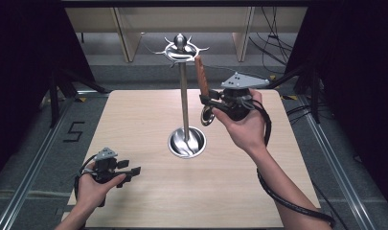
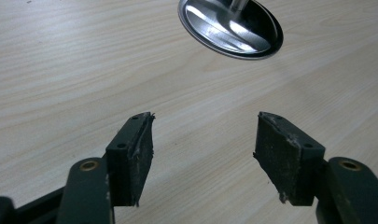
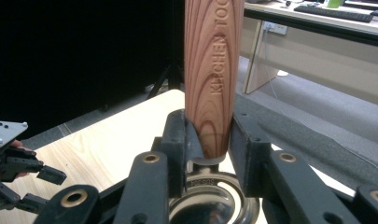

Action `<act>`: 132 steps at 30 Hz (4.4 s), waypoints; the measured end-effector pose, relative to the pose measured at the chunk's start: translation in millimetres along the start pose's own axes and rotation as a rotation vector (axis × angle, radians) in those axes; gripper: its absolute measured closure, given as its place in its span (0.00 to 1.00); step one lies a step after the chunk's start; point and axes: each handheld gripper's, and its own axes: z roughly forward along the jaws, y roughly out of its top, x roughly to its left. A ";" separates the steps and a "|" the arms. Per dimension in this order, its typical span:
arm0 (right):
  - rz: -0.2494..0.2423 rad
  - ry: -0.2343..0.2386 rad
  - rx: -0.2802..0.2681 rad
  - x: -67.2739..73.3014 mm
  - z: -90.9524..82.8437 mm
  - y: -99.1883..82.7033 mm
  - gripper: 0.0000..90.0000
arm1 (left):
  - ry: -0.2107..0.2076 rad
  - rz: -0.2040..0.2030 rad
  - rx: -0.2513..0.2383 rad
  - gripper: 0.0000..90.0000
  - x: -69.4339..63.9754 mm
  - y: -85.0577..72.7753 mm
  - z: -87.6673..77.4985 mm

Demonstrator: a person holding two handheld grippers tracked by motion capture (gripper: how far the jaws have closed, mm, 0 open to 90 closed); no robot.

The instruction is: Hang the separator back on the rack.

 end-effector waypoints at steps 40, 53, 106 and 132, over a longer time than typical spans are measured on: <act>0.027 -0.032 -0.007 7.0 11.6 -0.7 0.66 | -0.001 0.005 -0.002 0.40 0.1 0.4 -0.5; 0.031 -0.038 -0.023 0.1 -1.3 -7.2 0.55 | 0.000 0.003 -0.002 0.40 0.2 0.1 -0.3; 0.275 -0.261 0.205 -80.5 -95.6 -150.1 0.46 | 0.021 -0.010 0.009 0.40 1.8 -0.7 0.8; 0.339 -0.326 0.278 -98.4 -107.3 -210.1 0.46 | 0.028 0.006 0.023 0.40 2.3 -0.9 0.9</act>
